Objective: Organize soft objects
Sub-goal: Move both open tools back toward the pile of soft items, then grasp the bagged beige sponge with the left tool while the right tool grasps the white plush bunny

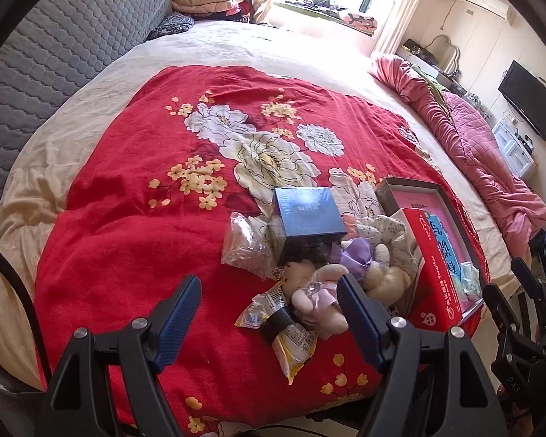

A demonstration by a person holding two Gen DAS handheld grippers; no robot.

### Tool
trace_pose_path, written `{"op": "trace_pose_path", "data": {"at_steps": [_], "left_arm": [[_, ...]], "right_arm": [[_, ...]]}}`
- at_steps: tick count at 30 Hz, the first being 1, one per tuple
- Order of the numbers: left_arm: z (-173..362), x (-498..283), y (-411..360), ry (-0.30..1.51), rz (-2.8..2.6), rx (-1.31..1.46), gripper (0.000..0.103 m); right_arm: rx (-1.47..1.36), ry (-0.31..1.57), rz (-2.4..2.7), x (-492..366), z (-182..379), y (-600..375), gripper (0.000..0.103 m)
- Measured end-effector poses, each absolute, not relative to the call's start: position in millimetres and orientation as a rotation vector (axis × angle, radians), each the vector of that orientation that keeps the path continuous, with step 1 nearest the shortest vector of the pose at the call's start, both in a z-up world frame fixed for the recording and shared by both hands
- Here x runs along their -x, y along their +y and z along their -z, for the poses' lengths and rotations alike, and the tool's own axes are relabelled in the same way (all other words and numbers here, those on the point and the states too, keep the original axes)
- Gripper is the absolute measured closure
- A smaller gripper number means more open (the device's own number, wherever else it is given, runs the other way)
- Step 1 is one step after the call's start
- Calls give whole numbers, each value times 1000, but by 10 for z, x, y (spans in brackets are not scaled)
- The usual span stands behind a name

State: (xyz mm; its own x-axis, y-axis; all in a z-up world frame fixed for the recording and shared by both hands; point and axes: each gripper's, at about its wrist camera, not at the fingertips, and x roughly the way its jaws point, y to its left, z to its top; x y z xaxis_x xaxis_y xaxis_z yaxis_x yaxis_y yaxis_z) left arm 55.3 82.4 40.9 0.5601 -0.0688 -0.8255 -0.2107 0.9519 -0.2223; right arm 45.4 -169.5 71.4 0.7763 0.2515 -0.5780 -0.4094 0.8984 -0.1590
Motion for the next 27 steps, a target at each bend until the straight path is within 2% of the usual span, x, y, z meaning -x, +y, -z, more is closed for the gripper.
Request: {"op": "trace_pose_path", "data": {"at_steps": [12, 27], "left_arm": [[-26, -629, 1039, 1020, -104, 358, 27], [376, -788, 1144, 1068, -82, 396, 27]], "right_arm": [[559, 577, -475, -349, -271, -1090, 25], [882, 593, -515, -617, 353, -563, 26]]}}
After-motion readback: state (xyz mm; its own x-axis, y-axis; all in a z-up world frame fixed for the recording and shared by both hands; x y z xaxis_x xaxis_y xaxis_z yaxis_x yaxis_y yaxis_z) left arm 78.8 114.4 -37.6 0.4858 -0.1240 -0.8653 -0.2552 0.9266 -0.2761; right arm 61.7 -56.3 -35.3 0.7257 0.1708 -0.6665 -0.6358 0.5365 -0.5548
